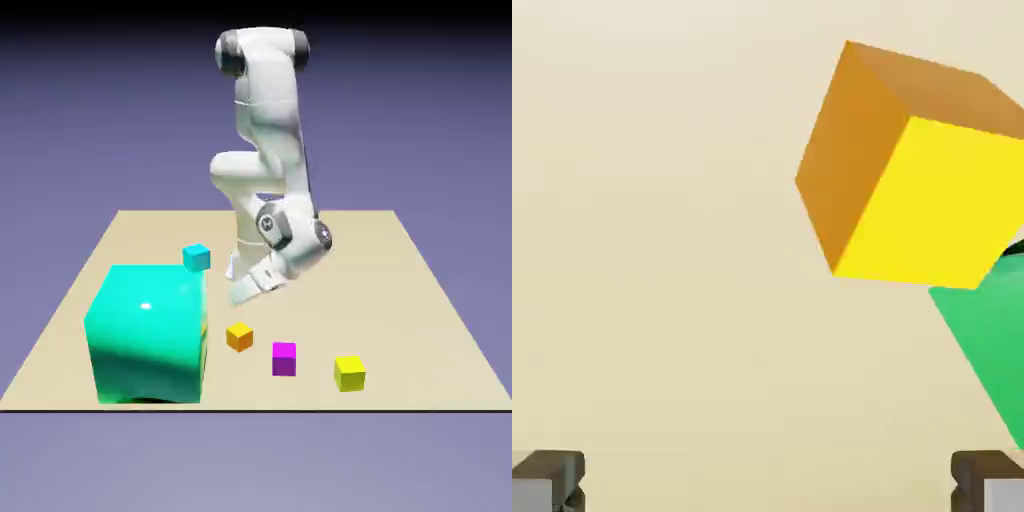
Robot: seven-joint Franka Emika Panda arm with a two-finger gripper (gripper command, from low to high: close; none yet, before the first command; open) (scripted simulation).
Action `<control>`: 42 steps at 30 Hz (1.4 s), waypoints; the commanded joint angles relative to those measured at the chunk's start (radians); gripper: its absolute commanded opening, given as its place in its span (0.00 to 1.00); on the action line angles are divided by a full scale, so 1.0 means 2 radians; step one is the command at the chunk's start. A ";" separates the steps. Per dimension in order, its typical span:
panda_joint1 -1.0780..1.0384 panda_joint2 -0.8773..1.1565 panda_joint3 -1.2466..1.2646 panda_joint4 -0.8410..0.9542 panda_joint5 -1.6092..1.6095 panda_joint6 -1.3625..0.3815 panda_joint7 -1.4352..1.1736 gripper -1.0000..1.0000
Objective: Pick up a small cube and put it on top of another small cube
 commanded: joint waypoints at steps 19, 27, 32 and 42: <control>-0.092 0.289 0.181 -0.016 -0.413 -0.409 0.007 0.50; -0.146 0.336 0.191 -0.005 -0.559 -0.425 0.020 0.50; -0.147 0.347 0.131 0.019 -0.622 -0.409 0.010 0.00; -0.111 0.262 0.261 0.025 -0.489 -0.367 -0.042 0.00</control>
